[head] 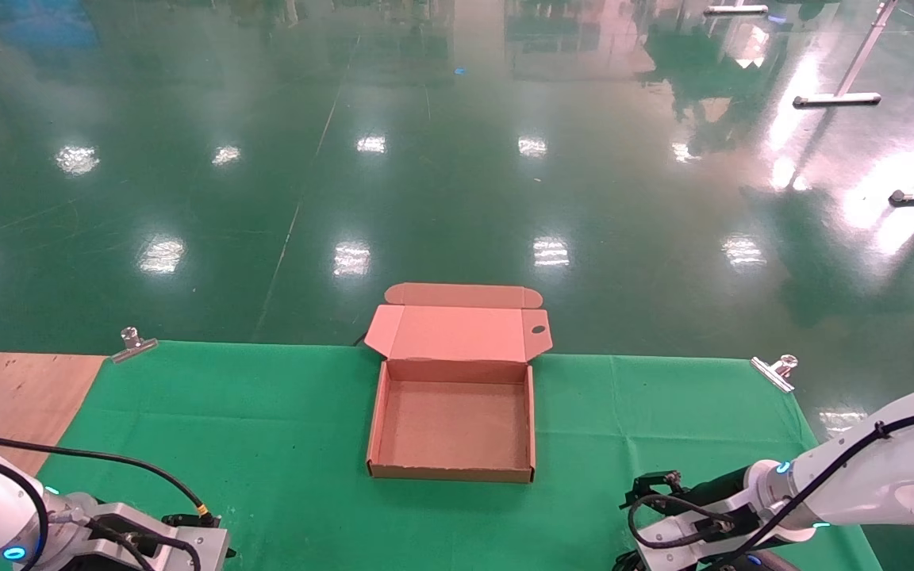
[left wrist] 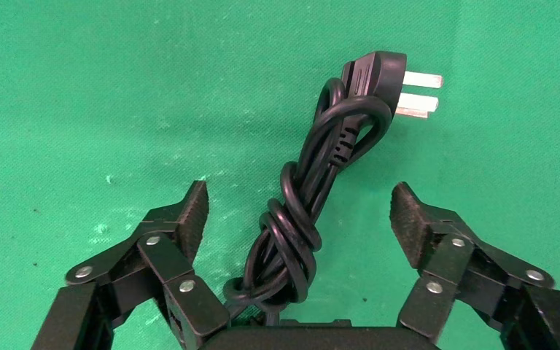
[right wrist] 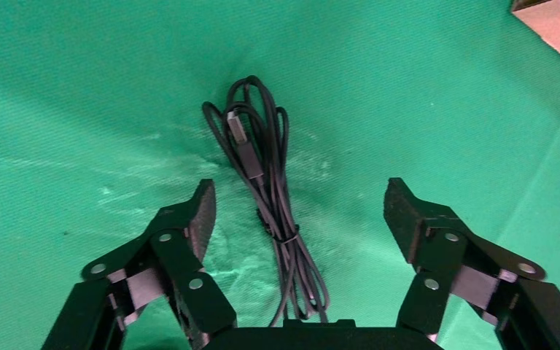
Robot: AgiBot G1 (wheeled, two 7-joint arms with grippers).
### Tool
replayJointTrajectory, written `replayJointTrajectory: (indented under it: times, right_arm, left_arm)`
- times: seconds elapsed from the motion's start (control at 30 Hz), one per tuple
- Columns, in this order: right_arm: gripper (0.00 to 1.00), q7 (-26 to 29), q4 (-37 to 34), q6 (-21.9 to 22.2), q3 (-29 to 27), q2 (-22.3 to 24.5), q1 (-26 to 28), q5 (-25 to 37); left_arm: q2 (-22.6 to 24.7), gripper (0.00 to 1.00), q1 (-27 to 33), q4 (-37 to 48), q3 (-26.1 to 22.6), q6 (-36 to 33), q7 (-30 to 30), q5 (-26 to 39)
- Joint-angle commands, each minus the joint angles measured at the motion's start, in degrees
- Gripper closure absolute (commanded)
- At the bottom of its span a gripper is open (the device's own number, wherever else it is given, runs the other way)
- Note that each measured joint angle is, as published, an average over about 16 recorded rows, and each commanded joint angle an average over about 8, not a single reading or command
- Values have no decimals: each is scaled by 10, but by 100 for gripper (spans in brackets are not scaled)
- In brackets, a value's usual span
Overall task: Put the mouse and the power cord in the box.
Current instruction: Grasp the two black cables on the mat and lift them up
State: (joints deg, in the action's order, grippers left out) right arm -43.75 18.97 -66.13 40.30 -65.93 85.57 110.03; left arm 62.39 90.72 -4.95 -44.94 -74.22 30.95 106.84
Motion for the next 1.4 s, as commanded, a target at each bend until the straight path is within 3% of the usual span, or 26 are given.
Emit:
replayJointTrajectory:
  times: [0.03,1.0,1.2,1.4]
  right_arm:
    - [100,-9,-13,-1,-1,-2,5,-1]
    - [100,-57,-100,-7,-4,-17,36,-9]
    - [100,-64,-100,-31,-15,-7,63,-24]
    - [100,-64,-78,-86,-36,16,119,-56]
  left_arm:
    - [2,100,2,7,0,1,3,-1]
    - [-5,100,24,41,4,4,21,-5]
    - [-11,100,60,35,1,-10,18,-1]
    - [-11,100,124,26,-5,-27,-5,8]
